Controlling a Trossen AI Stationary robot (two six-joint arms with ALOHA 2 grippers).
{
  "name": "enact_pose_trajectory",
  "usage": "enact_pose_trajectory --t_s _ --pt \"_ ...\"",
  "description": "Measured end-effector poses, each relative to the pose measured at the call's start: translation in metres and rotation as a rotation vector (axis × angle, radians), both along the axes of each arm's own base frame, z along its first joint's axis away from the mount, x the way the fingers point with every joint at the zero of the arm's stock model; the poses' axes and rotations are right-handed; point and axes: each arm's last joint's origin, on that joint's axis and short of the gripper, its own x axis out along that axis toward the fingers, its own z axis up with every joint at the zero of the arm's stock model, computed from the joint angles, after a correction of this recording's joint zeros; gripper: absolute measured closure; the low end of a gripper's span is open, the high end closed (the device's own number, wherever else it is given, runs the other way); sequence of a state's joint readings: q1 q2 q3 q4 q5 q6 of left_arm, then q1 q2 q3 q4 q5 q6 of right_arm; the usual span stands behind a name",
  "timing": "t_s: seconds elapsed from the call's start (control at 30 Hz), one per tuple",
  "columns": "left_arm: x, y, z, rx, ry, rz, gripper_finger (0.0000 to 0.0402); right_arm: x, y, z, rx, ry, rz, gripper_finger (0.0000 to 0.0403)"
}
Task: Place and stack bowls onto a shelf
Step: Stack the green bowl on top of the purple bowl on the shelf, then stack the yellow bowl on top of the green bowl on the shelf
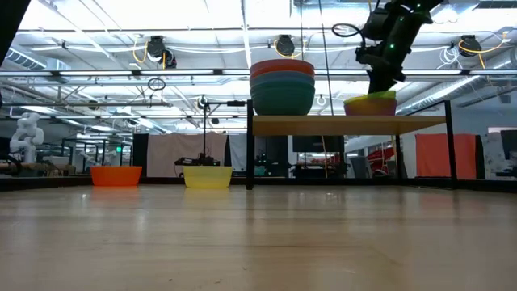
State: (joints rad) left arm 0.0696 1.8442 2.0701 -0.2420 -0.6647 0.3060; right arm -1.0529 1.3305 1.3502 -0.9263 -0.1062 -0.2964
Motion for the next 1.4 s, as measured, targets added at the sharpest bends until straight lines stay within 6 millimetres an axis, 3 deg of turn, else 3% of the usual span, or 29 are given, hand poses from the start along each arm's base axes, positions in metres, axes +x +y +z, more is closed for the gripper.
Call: enact_pose_trajectory --t_s 0.23,0.4,0.63,0.93,1.07,1.4 --pt "0.000 0.000 0.000 0.017 0.016 0.010 0.0247 0.001 0.014 0.017 -0.119 -0.013 0.099 0.0304" --pt "-0.015 0.000 0.000 0.018 0.123 0.131 0.0247 -0.004 0.037 0.040 -0.239 -0.081 0.131 0.0286" --pt "-0.051 0.002 -0.012 -0.312 0.085 0.278 0.0247 -0.020 0.075 0.073 -0.421 -0.199 0.167 0.0286" --pt "-0.100 0.032 -0.043 -0.737 0.053 0.656 0.0247 -0.036 0.100 0.097 -0.589 -0.307 0.169 0.0284" --pt "-0.104 0.051 -0.052 -0.913 0.030 0.729 0.0247 -0.038 0.104 0.099 -0.594 -0.326 0.157 0.0285" --pt "-0.101 0.100 -0.083 -1.116 0.107 0.883 0.0248 -0.039 0.104 0.100 -0.578 -0.347 0.134 0.0285"
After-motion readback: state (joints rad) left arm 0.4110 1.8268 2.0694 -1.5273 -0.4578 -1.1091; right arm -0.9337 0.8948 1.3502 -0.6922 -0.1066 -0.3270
